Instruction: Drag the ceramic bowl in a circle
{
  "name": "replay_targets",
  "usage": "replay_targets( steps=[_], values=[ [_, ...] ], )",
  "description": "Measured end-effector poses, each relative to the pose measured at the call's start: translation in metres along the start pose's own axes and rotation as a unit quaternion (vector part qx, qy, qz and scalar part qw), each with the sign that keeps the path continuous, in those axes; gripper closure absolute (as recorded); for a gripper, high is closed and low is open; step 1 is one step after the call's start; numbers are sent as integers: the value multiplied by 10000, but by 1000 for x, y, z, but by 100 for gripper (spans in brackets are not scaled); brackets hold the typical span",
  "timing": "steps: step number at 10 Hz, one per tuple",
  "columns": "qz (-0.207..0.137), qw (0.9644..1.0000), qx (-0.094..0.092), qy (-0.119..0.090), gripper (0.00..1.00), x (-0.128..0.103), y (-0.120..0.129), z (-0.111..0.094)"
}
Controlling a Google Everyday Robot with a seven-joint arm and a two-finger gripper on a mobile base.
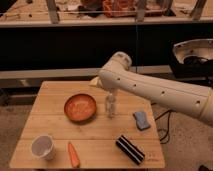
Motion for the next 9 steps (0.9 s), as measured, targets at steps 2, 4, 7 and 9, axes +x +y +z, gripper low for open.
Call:
replay_targets(
  steps=[2, 4, 7, 9],
  values=[
    [-101, 9999, 91, -68, 20, -1, -5, 9],
    [-187, 9994, 230, -156, 20, -3, -7, 23],
    [-279, 9986, 379, -251, 20, -4, -10, 35],
    [-378, 9974, 496, -357, 20, -9, -11, 51]
  ],
)
